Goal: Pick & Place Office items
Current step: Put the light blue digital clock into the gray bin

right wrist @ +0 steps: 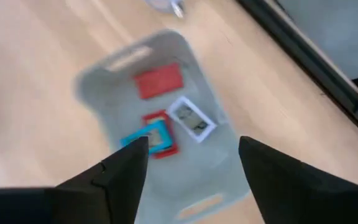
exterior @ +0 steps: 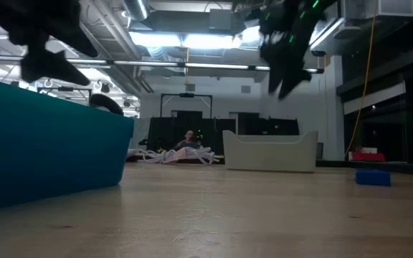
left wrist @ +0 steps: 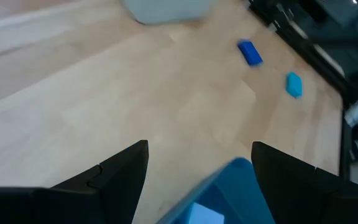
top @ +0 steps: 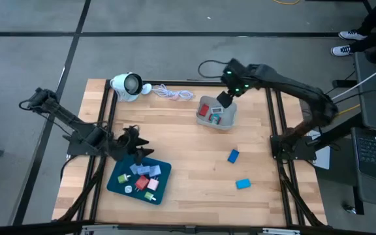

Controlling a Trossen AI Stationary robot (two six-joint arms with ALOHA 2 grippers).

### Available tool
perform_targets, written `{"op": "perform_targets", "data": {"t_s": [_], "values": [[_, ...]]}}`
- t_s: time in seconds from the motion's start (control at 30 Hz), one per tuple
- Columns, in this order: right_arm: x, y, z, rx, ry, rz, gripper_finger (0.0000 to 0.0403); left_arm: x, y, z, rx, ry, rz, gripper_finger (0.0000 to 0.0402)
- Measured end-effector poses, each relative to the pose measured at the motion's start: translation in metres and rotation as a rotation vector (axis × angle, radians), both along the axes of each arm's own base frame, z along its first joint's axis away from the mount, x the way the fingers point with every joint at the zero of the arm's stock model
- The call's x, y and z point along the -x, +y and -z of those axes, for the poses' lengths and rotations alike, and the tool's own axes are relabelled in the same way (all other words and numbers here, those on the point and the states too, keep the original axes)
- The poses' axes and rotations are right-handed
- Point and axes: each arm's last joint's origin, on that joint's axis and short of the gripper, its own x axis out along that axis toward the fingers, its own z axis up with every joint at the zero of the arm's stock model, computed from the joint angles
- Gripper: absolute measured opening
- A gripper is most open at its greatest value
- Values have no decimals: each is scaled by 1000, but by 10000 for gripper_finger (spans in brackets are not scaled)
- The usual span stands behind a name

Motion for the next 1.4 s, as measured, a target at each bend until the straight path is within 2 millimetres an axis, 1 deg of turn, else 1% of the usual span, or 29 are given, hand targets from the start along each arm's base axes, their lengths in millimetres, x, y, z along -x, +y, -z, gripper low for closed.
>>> {"op": "perform_targets", "data": {"t_s": [0.07, 0.13, 0.2, 0.27, 0.33, 0.43, 0.47, 0.57, 0.67, 0.8, 0.9, 1.0, 1.1, 1.2, 1.3, 1.4], "values": [[11, 19, -23, 15, -69, 0, 247, -8, 7, -2, -19, 12, 57, 281], [23, 42, -41, 5, -112, 0, 236, -17, 16, -2, -52, 10, 65, 281], [35, 67, -54, -13, -127, 10, 227, -25, 27, -2, -80, 9, 76, 281], [46, 92, -59, -41, -120, 20, 221, -35, 39, 0, -89, 17, 102, 281], [58, 124, -53, -96, -99, 36, 218, -44, 50, 2, -82, 12, 123, 281], [77, 172, -29, -190, -58, 60, 217, -57, 61, 4, -95, -21, 176, 281], [83, 185, -21, -225, -54, 73, 216, -61, 63, 5, -104, -29, 191, 281], [93, 217, 0, -310, -59, 120, 216, -71, 69, 11, -108, -46, 227, 281], [99, 240, 14, -359, -34, 105, 217, -79, 71, 20, -75, -31, 264, 281], [101, 257, 26, -336, 42, 1, 229, -85, 71, 34, -26, 28, 286, 281], [100, 263, 35, -311, 118, -126, 250, -89, 70, 43, 29, 52, 263, 281], [100, 265, 46, -238, 192, -285, 269, -91, 70, 47, 75, 60, 232, 281], [102, 267, 61, -172, 264, -480, 279, -93, 70, 48, 139, 41, 186, 281], [104, 271, 76, -172, 300, -676, 280, -94, 70, 46, 219, 21, 130, 281], [106, 274, 91, -173, 275, -811, 280, -97, 70, 41, 276, 15, 89, 281], [109, 275, 104, -172, 259, -901, 281, -99, 70, 37, 265, 29, 44, 281]]}}
